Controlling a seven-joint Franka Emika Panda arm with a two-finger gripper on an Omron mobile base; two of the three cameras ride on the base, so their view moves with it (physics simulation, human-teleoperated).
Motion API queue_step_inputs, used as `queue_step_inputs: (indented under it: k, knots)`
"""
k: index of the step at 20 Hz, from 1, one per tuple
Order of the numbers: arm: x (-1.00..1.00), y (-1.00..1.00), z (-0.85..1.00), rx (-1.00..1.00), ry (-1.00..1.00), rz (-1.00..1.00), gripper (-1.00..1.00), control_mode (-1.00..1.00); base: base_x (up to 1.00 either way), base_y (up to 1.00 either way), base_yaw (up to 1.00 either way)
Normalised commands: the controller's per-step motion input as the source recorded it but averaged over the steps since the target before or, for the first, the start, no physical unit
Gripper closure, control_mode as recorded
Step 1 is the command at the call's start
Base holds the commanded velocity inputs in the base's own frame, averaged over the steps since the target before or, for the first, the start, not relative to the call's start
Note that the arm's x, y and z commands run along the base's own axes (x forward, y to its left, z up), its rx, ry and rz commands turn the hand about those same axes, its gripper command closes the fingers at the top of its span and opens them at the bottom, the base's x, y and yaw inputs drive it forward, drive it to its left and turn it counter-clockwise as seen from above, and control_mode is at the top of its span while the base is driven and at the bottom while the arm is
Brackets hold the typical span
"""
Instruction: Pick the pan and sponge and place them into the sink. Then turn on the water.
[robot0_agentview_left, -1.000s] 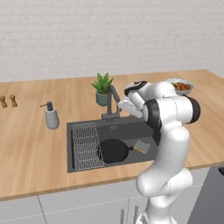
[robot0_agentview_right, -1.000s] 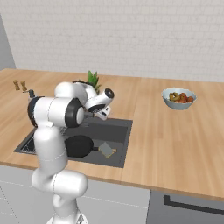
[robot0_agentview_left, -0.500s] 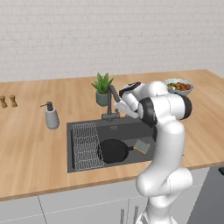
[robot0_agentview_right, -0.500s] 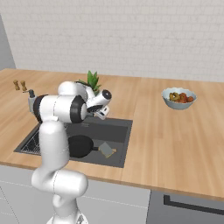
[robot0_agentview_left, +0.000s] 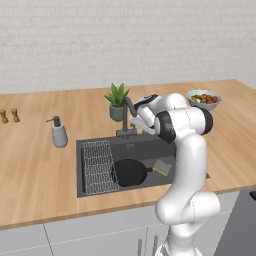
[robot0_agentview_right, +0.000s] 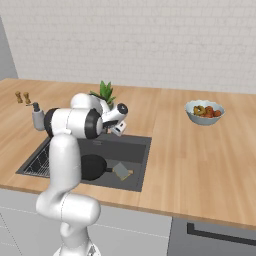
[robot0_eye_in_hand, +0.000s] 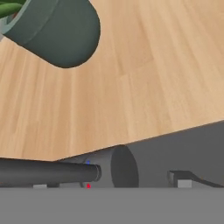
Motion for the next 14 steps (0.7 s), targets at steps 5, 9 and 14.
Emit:
queue_step_inputs:
  k: [5,9,14]
  knots:
    - [0.16,0.05,-0.04,0.00,-0.01,0.00,-1.00,-1.00,0.00,0.00,0.00]
    - [0.14,0.00,-0.09,0.00,0.00,0.00,-1.00,-1.00,0.00,0.00,0.00]
    - [0.19,0.02,-0.14,0.00,0.00,0.00,1.00,-1.00,0.00,0.00,0.00]
